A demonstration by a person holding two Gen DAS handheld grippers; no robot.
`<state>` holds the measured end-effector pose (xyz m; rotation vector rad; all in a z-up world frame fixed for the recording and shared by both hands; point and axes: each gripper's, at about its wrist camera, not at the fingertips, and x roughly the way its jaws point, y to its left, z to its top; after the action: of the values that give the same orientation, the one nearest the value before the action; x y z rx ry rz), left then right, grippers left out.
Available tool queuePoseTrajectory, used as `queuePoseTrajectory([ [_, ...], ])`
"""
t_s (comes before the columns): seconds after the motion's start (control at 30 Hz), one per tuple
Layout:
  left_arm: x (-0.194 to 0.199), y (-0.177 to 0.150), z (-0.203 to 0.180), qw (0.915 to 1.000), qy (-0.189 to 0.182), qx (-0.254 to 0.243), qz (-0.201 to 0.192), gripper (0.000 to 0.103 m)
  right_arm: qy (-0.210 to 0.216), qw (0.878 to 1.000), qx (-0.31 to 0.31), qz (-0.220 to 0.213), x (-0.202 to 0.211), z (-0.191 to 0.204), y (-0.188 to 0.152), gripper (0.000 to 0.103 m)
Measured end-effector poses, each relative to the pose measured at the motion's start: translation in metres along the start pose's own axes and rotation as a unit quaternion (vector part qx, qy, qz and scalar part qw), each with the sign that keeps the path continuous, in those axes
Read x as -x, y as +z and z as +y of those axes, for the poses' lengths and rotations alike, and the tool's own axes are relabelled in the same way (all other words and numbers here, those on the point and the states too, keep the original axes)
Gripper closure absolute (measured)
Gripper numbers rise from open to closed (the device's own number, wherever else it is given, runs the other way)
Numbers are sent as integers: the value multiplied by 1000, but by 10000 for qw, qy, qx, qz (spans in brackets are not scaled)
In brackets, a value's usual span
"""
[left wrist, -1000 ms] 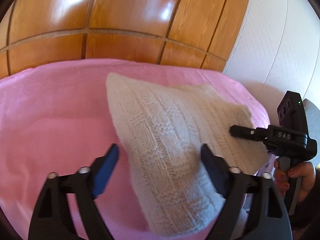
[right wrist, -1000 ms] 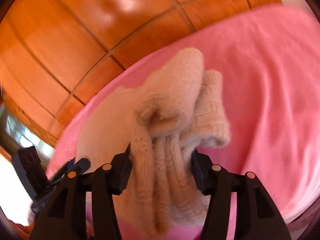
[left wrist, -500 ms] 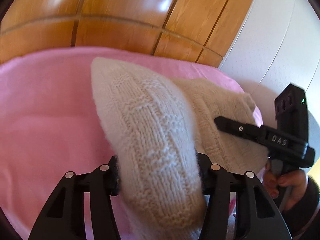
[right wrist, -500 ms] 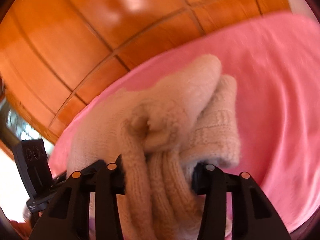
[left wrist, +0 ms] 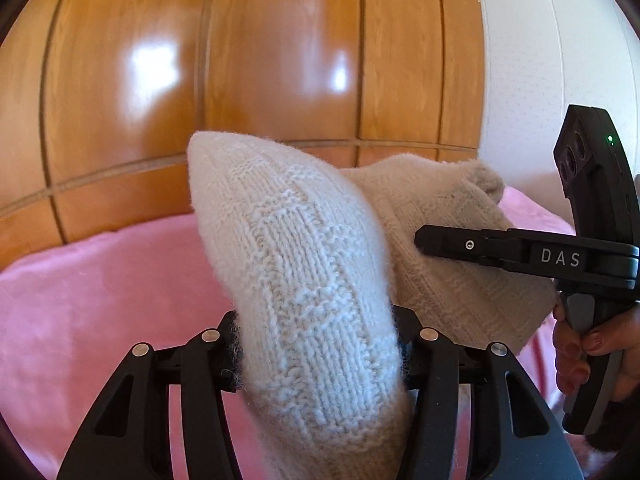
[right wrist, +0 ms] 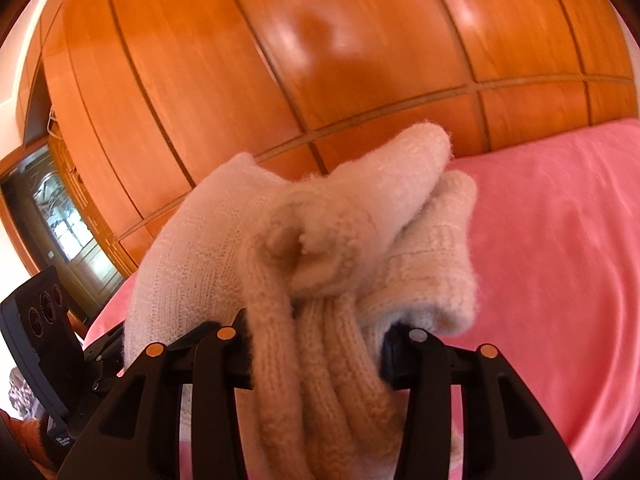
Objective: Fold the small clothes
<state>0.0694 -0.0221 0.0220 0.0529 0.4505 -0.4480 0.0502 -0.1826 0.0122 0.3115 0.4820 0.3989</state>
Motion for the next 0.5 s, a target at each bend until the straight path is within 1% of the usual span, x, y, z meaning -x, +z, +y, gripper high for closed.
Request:
queuePoseTrajectory([
  [0.07, -5, 3, 9, 9999, 131, -44, -59, 51, 63, 10000, 54, -10, -13, 4, 7, 62],
  [0.27, -25, 6, 34, 9967, 729, -287, -228, 51, 230, 9996, 144, 22, -66, 15, 24, 62],
  [0.33, -35, 8, 43, 9942, 981, -358, -263, 51, 227, 9994, 253, 33, -85, 18, 31, 62],
  [0.37, -33, 7, 49, 9933, 1064, -365, -275, 51, 224, 9992, 324, 39, -95, 21, 35, 62],
  [0.5, -58, 11, 66, 9881, 1463, -387, -261, 51, 193, 9981, 585, 52, -128, 27, 46, 62],
])
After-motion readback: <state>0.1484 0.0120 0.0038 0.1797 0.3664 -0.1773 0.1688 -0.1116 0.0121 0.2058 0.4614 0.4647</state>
